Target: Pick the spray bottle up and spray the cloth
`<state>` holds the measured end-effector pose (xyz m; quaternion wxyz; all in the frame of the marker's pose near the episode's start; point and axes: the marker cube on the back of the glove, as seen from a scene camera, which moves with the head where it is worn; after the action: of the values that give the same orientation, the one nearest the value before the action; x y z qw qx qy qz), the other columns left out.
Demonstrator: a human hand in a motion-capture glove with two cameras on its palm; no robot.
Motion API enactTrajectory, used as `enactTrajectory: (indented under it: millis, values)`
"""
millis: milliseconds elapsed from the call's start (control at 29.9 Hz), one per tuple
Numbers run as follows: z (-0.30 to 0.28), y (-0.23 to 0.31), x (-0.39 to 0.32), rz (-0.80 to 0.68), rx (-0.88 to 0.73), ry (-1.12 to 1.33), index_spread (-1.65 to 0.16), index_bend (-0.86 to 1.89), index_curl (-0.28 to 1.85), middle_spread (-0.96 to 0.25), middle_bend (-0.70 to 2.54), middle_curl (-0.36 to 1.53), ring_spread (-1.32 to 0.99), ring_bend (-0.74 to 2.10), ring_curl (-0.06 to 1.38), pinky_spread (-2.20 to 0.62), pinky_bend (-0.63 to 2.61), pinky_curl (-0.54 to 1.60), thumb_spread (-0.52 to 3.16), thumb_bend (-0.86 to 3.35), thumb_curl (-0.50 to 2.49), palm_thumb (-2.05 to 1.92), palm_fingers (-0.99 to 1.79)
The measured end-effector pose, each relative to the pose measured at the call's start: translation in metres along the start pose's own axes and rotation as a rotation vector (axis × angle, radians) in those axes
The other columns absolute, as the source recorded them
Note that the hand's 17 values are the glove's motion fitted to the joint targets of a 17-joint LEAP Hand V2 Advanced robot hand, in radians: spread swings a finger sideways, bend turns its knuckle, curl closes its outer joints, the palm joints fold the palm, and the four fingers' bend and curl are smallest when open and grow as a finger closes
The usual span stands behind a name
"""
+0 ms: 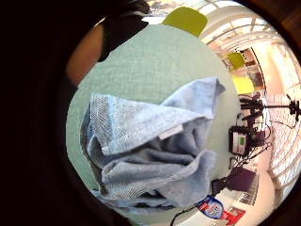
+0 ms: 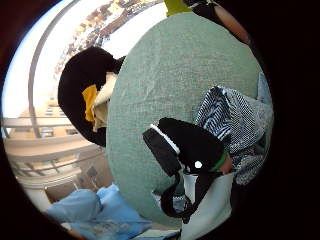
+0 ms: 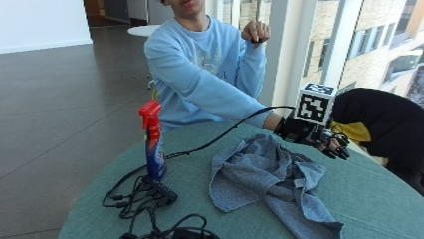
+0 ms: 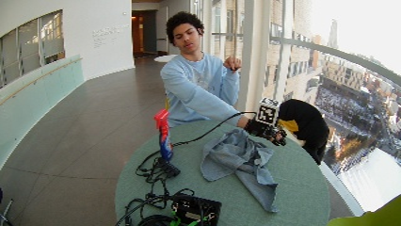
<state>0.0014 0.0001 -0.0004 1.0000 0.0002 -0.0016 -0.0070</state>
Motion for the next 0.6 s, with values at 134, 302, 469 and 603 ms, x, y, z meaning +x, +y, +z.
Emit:
enactTrajectory:
  millis: [134, 302, 469, 603]
  values:
    - [-0.0013, -0.0001, 0.0031, -0.009, -0.001, -0.001, -0.29, 0.20, 0.12, -0.05, 0.39, 0.14, 0.00, 0.28, 0.10, 0.15, 0.21, 0.09, 0.60, 0.18, 0.08, 0.33, 0.47]
    - [-0.0019, -0.0005, 0.0023, -0.009, -0.002, -0.009, -0.36, 0.18, 0.17, -0.06, 0.39, 0.19, 0.00, 0.28, 0.14, 0.19, 0.19, 0.14, 0.81, 0.17, 0.10, 0.36, 0.46]
    - [-0.0012, -0.0012, 0.0023, -0.009, -0.003, -0.011, -0.39, 0.17, 0.21, -0.06, 0.38, 0.22, 0.00, 0.27, 0.16, 0.22, 0.18, 0.17, 0.93, 0.14, 0.12, 0.37, 0.45]
    - [0.0003, -0.0002, 0.0023, 0.009, -0.006, -0.008, -0.41, 0.17, 0.22, -0.06, 0.38, 0.24, 0.00, 0.27, 0.18, 0.23, 0.18, 0.18, 0.99, 0.12, 0.14, 0.38, 0.45]
